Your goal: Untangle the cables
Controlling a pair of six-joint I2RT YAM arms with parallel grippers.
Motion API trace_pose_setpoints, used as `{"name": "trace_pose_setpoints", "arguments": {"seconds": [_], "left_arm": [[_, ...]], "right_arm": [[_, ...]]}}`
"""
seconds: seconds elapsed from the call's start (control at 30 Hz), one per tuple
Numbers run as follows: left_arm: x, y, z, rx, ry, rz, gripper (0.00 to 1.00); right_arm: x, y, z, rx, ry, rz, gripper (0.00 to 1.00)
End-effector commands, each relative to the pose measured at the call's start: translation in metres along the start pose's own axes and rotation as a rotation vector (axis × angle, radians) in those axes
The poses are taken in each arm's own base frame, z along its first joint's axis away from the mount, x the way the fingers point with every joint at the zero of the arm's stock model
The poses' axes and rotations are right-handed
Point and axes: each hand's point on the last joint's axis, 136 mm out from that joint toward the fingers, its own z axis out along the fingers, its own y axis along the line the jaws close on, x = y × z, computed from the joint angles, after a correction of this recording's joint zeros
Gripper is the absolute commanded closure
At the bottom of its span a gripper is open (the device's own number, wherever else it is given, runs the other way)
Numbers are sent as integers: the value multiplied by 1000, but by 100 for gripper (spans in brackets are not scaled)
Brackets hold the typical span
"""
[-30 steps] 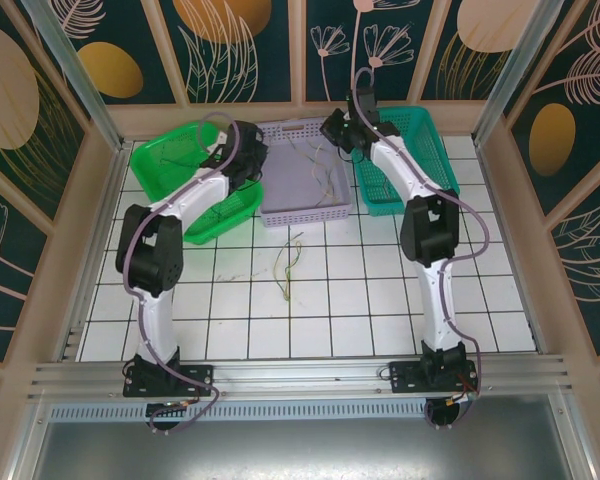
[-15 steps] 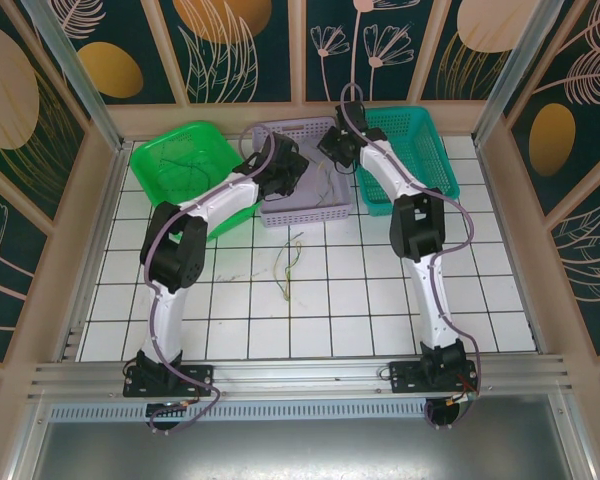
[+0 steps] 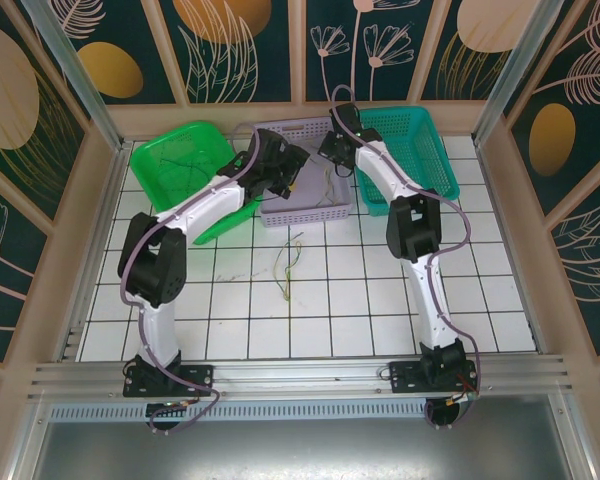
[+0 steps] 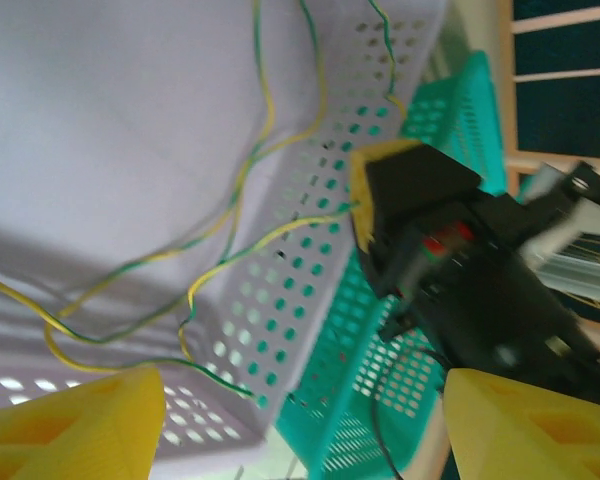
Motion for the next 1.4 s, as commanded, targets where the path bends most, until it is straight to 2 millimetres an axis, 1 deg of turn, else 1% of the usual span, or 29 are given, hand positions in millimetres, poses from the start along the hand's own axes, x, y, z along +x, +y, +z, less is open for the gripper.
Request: {"name": "trace_pose_setpoints", "arguments": {"seconds": [0.0, 0.03, 0.1, 0.2, 0.23, 0.27, 0.33, 0.37, 0.4, 0.43, 0.47, 0.53, 0.6, 0.7, 0.77, 0.8, 0.83, 0.9, 0.93, 1.0, 1.03, 1.13, 1.17, 1.23, 1.27, 1.3, 1.37], "left_arm": [[11, -7, -19, 29, 51, -48, 26], [11, -9, -24, 40, 46, -55, 26], [8, -20, -37, 67, 18, -43, 26], [-3, -40, -61, 91, -61, 6, 26], [-7, -45, -69, 88, -90, 31, 26], [-12, -49, -77, 76, -121, 61, 26], [-18, -49, -90, 46, -167, 102, 26], [-21, -46, -96, 30, -189, 111, 26], [-22, -40, -97, 15, -198, 116, 26], [-22, -38, -109, 20, -213, 118, 26], [-22, -32, -116, 14, -225, 121, 27], [-20, -14, -122, -16, -232, 134, 27], [-17, 10, -127, -60, -227, 145, 28], [-6, 47, -128, -112, -174, 164, 33], [5, 77, -130, -167, -122, 181, 38], [9, 92, -131, -195, -103, 183, 40], [14, 108, -132, -218, -80, 183, 44], [27, 130, -132, -219, -22, 190, 50], [35, 144, -130, -228, 15, 191, 53], [49, 166, -125, -247, 86, 217, 54], [57, 174, -120, -250, 120, 238, 54], [70, 187, -106, -259, 175, 333, 52], [72, 190, -101, -267, 187, 367, 52], [73, 198, -91, -293, 202, 444, 50], [73, 201, -87, -303, 209, 474, 50], [75, 205, -82, -308, 220, 506, 50], [78, 216, -75, -337, 242, 537, 48]], "right_arm": [[-2, 3, -1, 23, -22, -38, 98], [-2, 4, -1, 18, -18, -42, 95], [-2, 8, -2, 0, -14, -51, 86], [-3, 21, -8, -37, -19, -71, 67], [-5, 25, -14, -44, -25, -73, 60], [-9, 28, -19, -45, -34, -71, 55], [-16, 32, -34, -40, -58, -63, 48], [-20, 35, -42, -42, -72, -60, 46], [-24, 37, -51, -44, -84, -53, 45], [-28, 39, -60, -46, -100, -50, 44], [-31, 42, -71, -47, -116, -50, 42], [-38, 47, -89, -55, -144, -46, 41], [-42, 49, -107, -53, -165, -37, 40], [-42, 47, -134, -36, -191, -36, 39], [-35, 46, -155, -29, -206, -47, 39], [-28, 46, -164, -27, -207, -53, 39], [-16, 45, -173, -31, -202, -60, 40], [16, 46, -189, -63, -173, -72, 40], [36, 47, -198, -83, -153, -79, 41], [89, 39, -203, -112, -73, -87, 42], [113, 34, -205, -140, -32, -73, 43], [181, 23, -205, -230, 100, -61, 49], [197, 19, -204, -237, 136, -60, 51], [223, 8, -202, -233, 190, -69, 51], [230, 3, -200, -222, 204, -67, 51], [235, -2, -200, -214, 215, -63, 51], [236, -11, -202, -193, 205, -60, 51]]}}
